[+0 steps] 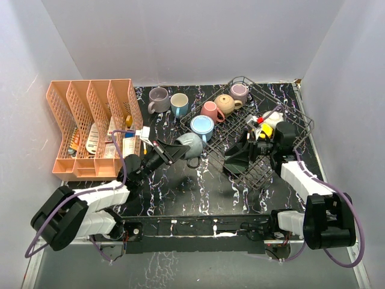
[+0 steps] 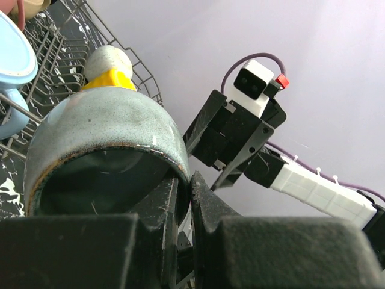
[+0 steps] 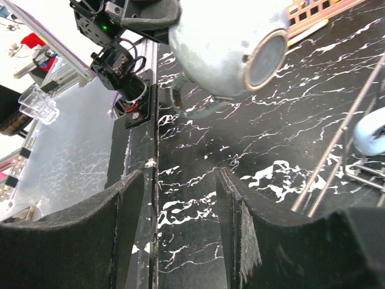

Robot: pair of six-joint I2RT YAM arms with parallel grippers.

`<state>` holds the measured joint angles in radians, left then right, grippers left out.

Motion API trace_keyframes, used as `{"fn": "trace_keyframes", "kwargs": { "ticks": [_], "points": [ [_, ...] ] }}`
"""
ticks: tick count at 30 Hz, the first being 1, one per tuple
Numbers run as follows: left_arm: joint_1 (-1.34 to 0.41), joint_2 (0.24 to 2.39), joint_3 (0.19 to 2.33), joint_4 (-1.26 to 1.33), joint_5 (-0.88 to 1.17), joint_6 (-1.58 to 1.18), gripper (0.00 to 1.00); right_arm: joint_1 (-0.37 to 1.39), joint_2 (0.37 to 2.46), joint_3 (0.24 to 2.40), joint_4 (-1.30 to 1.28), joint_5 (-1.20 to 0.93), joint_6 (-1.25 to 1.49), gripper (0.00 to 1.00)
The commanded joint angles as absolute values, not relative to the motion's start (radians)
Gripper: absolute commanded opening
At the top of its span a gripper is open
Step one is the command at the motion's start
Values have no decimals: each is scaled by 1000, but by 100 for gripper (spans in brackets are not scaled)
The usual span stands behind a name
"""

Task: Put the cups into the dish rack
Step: Turn the cup upside down in the dish rack.

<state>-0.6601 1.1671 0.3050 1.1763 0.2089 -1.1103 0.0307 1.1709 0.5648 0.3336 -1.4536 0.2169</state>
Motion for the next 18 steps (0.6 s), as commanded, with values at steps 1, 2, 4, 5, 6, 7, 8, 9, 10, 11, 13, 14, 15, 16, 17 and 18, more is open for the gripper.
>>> {"fn": "trace_keyframes", "kwargs": {
  "ticks": [1, 2, 4, 5, 6, 7, 8, 9, 10, 11, 13, 14, 15, 16, 17, 18],
  "points": [
    [-684, 1203, 403, 1470, 132, -1115, 0, 88, 1196, 556, 473, -1395, 317, 54],
    [-686, 1218, 416, 1479, 131, -1112, 0, 96, 1203, 555, 481, -1384, 323, 54],
    [-691, 1241, 442, 1492, 129, -1105, 0, 105, 1220, 572, 489, -1377, 344, 54],
    [-694, 1249, 454, 1497, 127, -1101, 0, 108, 1233, 590, 489, -1378, 370, 54],
    [-696, 1255, 466, 1499, 124, -1095, 0, 111, 1250, 612, 490, -1384, 402, 54],
    [-697, 1259, 477, 1502, 121, -1090, 0, 114, 1268, 637, 485, -1394, 429, 55],
    [-697, 1264, 488, 1506, 119, -1084, 0, 117, 1284, 662, 470, -1404, 452, 59],
    [-698, 1270, 501, 1513, 116, -1078, 0, 119, 1301, 683, 457, -1414, 480, 61],
    [-698, 1275, 510, 1522, 114, -1075, 0, 121, 1316, 703, 442, -1422, 496, 62],
    [-699, 1280, 519, 1533, 112, -1071, 0, 123, 1328, 719, 425, -1428, 516, 65],
    [-700, 1295, 540, 1558, 110, -1066, 0, 130, 1341, 744, 417, -1431, 561, 68],
    [-700, 1304, 550, 1574, 110, -1066, 0, 136, 1341, 752, 416, -1426, 580, 71],
    [-699, 1314, 560, 1588, 111, -1068, 0, 142, 1339, 758, 419, -1414, 600, 76],
    [-699, 1324, 571, 1604, 112, -1074, 0, 150, 1334, 761, 434, -1405, 631, 80],
    [-699, 1333, 581, 1617, 112, -1079, 0, 157, 1330, 762, 455, -1396, 666, 82],
    [-701, 1341, 591, 1631, 113, -1084, 0, 168, 1327, 761, 494, -1384, 709, 84]
  ]
}}
